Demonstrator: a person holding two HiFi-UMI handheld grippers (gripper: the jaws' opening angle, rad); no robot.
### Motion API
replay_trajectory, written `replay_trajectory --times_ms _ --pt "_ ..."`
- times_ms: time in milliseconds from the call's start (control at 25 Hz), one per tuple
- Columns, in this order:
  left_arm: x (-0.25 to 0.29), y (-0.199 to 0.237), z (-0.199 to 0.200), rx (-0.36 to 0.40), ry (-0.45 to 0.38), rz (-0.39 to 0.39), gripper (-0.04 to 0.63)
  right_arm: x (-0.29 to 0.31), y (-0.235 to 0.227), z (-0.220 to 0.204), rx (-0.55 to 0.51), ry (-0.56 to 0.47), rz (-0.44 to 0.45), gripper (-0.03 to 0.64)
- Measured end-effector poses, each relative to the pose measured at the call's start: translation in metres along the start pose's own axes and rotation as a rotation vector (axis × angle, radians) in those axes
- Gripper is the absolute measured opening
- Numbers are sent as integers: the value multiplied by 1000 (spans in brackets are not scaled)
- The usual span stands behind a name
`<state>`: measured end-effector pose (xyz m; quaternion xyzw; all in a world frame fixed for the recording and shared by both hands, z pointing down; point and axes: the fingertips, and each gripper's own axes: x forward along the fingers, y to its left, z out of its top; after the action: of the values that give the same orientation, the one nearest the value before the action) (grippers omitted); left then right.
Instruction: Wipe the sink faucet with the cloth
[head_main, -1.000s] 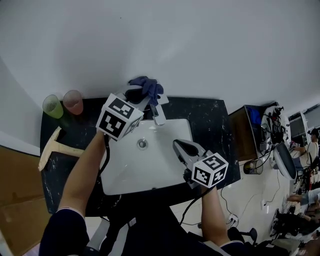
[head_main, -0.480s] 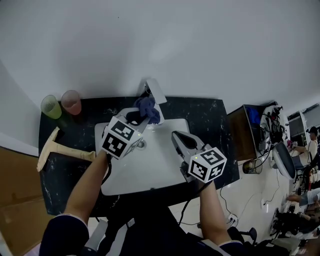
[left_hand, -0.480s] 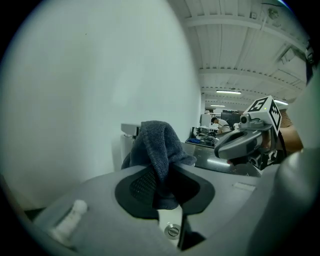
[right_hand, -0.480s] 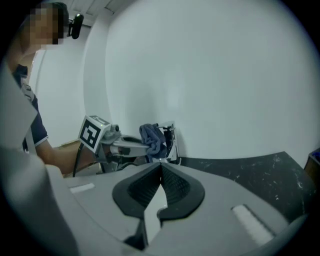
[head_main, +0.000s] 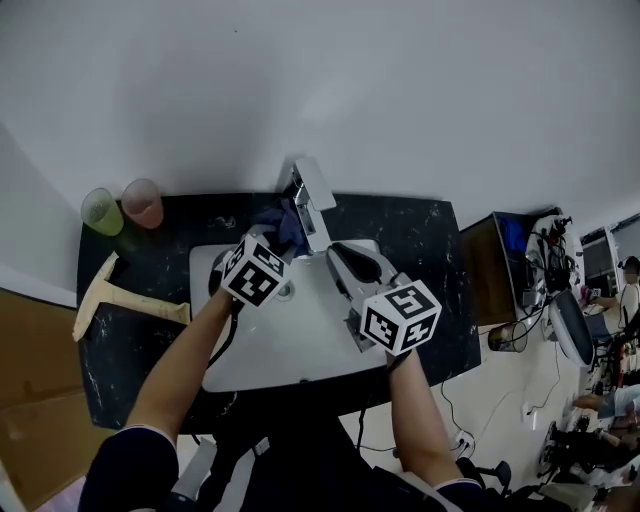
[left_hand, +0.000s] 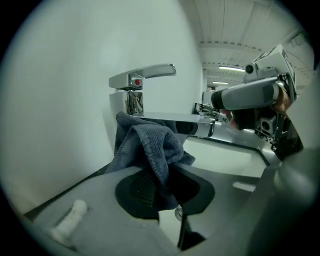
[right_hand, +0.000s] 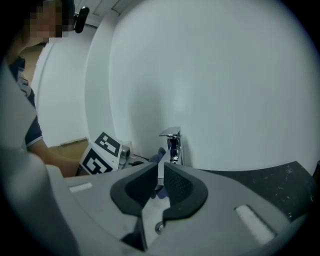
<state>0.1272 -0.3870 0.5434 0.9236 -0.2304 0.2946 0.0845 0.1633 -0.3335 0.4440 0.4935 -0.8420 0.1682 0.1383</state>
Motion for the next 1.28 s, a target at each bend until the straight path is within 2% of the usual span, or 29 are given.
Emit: replay_trajectory --times_ms 160,280,440,560,720,920,1280 --pt "15 10 3 27 40 32 57 7 -7 3 18 -10 -7 41" --pt "21 24 11 -8 35 64 57 9 -9 3 23 -6 3 41" --pt "22 28 14 -63 -6 68 55 12 -12 -2 31 6 10 41" --pt "17 27 24 -82 -72 53 54 14 -13 -4 37 15 22 41" --pt "9 23 35 -63 -136 19 54 18 -9 -5 45 17 34 37" --pt "1 12 33 -41 -181 -20 54 19 -10 -6 52 20 30 37" --pt "-13 -17 22 -9 -202 -104 54 21 -7 -6 73 12 18 37"
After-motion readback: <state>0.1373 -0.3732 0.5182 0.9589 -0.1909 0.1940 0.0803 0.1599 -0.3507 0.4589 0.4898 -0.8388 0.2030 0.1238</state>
